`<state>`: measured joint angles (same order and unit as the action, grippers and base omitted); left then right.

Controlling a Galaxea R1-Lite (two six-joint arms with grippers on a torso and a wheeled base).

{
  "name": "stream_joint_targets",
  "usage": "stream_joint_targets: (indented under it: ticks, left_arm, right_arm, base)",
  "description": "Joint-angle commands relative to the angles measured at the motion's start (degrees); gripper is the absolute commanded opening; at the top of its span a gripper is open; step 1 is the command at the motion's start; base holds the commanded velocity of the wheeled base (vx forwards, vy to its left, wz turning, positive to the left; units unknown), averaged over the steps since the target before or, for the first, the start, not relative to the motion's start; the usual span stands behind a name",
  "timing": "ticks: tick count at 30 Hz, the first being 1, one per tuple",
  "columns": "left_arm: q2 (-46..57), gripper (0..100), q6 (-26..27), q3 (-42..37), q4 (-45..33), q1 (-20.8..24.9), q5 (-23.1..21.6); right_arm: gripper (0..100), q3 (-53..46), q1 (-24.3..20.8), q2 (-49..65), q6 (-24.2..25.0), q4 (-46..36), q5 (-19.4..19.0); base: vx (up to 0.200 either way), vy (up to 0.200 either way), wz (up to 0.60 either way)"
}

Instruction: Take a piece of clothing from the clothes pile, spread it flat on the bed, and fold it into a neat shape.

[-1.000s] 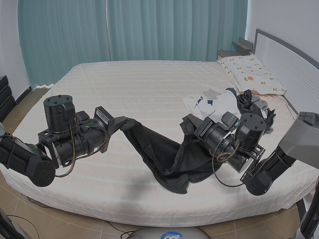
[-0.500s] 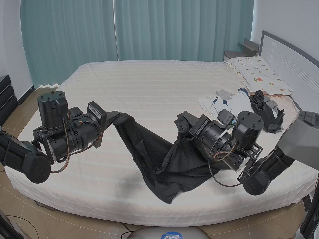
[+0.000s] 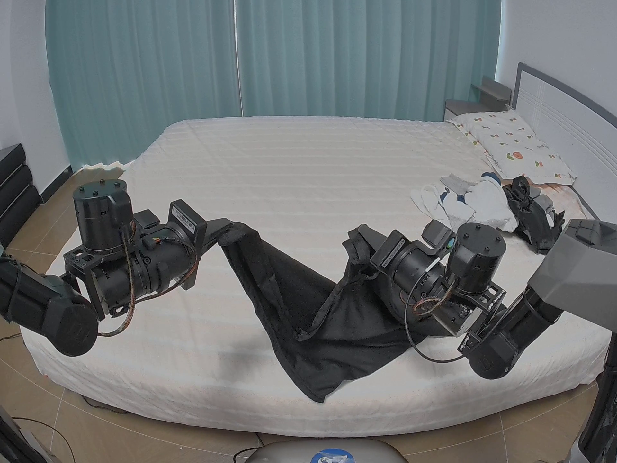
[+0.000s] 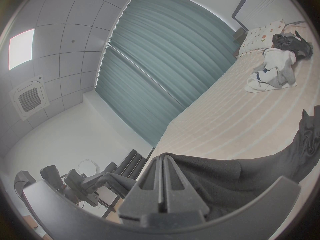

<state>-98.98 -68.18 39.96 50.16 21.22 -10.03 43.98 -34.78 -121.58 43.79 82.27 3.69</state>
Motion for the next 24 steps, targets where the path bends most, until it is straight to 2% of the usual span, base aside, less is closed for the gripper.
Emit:
stream_joint_targets:
  ticks: [1,5,10,13,17,21,24]
  left_arm:
    - [-0.60,0,-0.11,-0.06,-0.15,0.05,-0.07]
    - [-0.60,0,-0.20,-0.76,-0.42,0.05,0.01]
    - [1.50,0,-0.11,-1.46,-0.86,0.05,0.01]
    - [3.97,0,0.07,-0.76,-2.70,0.05,0.01]
    - [9.41,0,0.15,0.29,-9.91,1.01,-0.16]
    - [14.16,0,0.33,1.17,-13.43,0.84,-0.07]
    - [17.76,0,1.03,3.28,-15.89,-0.39,0.01]
  right_arm:
    - [0,-0.74,0.24,-0.68,0.07,0.08,0.00]
    - [0,-2.32,0.24,-0.42,0.16,0.17,0.00]
    - [0,-9.00,0.94,3.63,0.16,0.87,0.00]
    - [0,-12.17,1.38,6.44,0.16,0.96,-0.09]
    - [0,-17.44,1.38,14.53,0.07,0.69,0.00]
    - [0,-18.67,-0.02,25.34,-0.63,-3.61,0.53]
    - [0,-15.86,-1.08,34.39,-1.16,-12.40,1.32]
  base:
    - [-0.200,0.000,0.00]
    - [-0.200,0.000,0.00]
    - [-0.200,0.000,0.00]
    - [-0.200,0.000,0.00]
    - [-0.200,0.000,0.00]
    - [-0.050,0.000,0.00]
    - [0.000,0.000,0.00]
